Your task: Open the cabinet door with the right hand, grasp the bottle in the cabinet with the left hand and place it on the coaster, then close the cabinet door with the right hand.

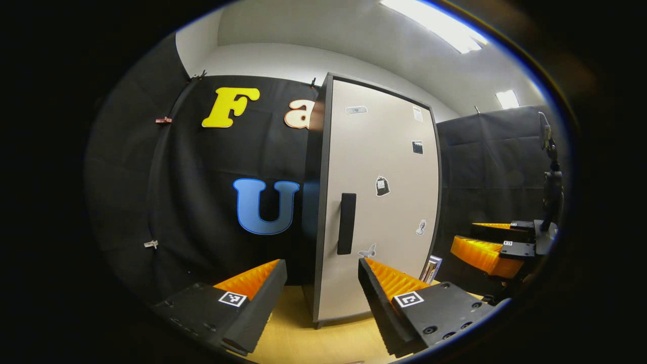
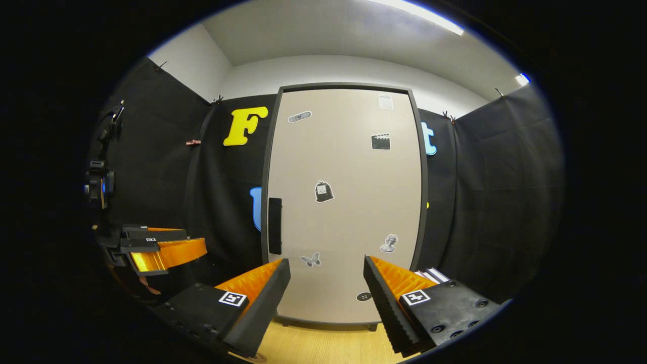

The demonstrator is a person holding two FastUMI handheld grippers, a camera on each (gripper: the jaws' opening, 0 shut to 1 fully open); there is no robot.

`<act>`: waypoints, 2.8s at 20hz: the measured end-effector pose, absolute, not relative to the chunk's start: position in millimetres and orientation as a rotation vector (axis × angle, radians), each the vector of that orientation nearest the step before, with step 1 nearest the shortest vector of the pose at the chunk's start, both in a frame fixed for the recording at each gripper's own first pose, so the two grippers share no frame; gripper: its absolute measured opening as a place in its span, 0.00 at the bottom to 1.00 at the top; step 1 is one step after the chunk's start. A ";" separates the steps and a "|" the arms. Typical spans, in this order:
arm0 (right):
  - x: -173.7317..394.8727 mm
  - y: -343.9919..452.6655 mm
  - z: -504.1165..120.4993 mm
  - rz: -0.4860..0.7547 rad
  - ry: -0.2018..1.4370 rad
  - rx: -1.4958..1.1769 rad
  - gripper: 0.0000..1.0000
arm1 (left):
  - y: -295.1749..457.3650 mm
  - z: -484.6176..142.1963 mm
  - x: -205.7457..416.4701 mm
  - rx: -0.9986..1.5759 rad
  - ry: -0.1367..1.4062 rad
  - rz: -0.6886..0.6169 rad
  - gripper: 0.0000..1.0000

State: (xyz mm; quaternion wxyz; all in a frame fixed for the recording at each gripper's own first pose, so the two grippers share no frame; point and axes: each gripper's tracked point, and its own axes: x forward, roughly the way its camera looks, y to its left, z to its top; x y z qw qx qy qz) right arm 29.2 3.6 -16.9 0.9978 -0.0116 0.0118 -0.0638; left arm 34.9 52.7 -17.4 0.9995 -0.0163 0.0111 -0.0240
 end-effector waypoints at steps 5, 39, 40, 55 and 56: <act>35.5 10.3 -16.8 -0.122 0.017 -0.026 0.95 | 57.0 -14.6 36.2 -0.020 0.016 -0.048 0.90; 244.0 81.4 -63.3 -0.257 0.027 0.055 0.86 | 200.4 -45.0 37.4 -0.045 0.068 -0.051 0.90; 246.0 78.8 -63.8 -0.269 0.027 0.059 0.83 | 203.4 -46.9 37.8 -0.048 0.070 -0.050 0.90; 249.4 85.6 -63.8 -0.297 0.045 -0.039 0.21 | 221.0 -55.4 36.4 -0.076 0.084 -0.027 0.90; 246.3 87.0 -63.6 -0.285 0.049 -0.038 0.21 | 221.4 -55.8 36.9 -0.076 0.084 -0.025 0.90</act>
